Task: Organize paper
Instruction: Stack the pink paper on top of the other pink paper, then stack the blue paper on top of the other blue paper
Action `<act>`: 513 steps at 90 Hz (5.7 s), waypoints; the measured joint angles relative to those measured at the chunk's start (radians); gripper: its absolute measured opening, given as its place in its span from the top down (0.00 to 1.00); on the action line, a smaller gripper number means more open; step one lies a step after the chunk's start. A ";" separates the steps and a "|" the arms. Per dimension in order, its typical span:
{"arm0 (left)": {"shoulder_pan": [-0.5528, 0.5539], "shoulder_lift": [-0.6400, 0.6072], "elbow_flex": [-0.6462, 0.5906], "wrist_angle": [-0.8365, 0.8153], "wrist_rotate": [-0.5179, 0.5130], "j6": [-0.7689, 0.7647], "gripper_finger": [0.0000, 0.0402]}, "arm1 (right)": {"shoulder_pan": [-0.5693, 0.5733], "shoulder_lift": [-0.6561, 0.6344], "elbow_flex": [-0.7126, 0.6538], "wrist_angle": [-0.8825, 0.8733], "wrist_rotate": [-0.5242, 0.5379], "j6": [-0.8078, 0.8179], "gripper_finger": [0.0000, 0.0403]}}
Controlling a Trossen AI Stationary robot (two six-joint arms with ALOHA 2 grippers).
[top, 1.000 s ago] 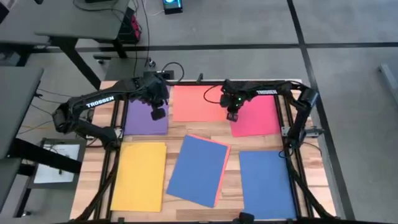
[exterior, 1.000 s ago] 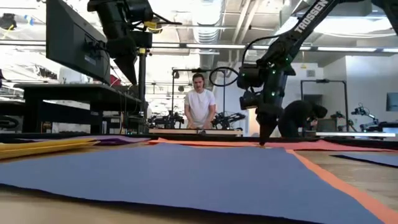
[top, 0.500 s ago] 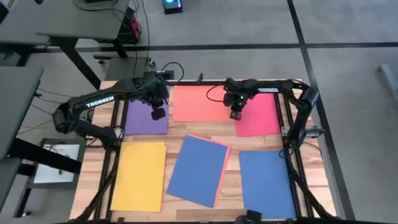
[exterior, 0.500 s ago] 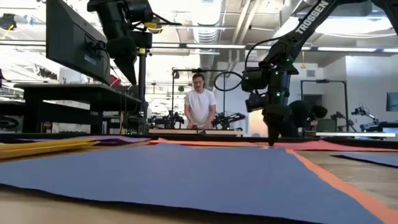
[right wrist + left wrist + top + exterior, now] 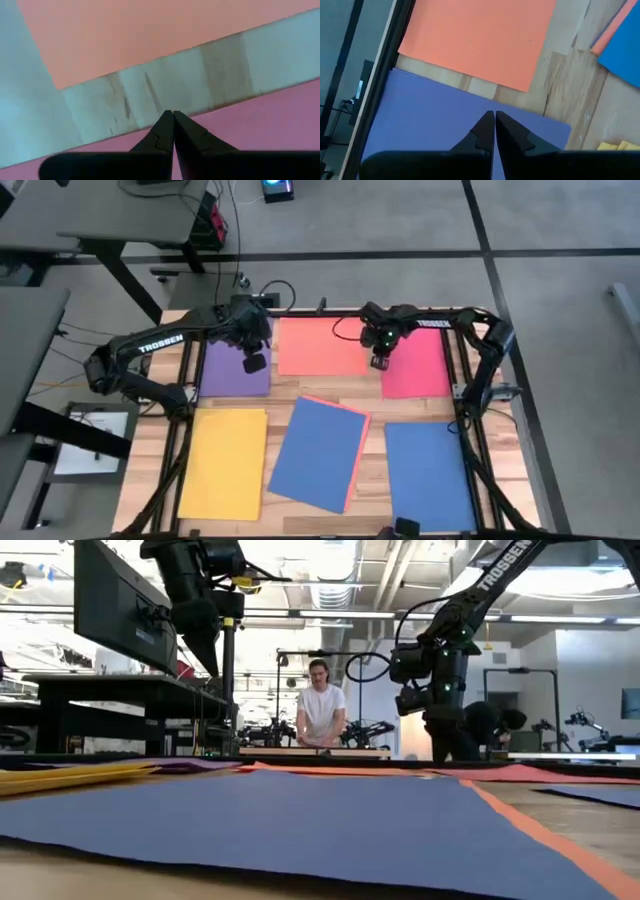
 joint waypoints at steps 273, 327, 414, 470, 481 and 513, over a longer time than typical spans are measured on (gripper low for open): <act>0.000 0.000 0.000 -0.058 0.000 -0.001 1.00 | 0.248 0.002 -0.027 -0.210 -0.044 -0.023 1.00; 0.000 0.000 0.000 -0.058 0.000 0.011 1.00 | 0.284 -0.019 0.094 -0.284 -0.045 0.182 1.00; -0.424 0.180 0.000 0.373 0.229 -0.458 1.00 | 0.751 -0.445 -0.400 0.402 -0.041 1.547 0.55; -0.655 0.576 0.000 0.598 0.123 -0.781 1.00 | 0.688 -0.246 -0.417 0.507 0.028 1.493 0.53; -0.657 0.603 0.002 0.617 0.124 -0.777 1.00 | 0.680 -0.271 -0.417 0.507 0.036 1.484 0.53; -0.661 0.629 0.003 0.648 0.121 -0.777 1.00 | 0.661 -0.282 -0.417 0.489 0.047 1.458 0.53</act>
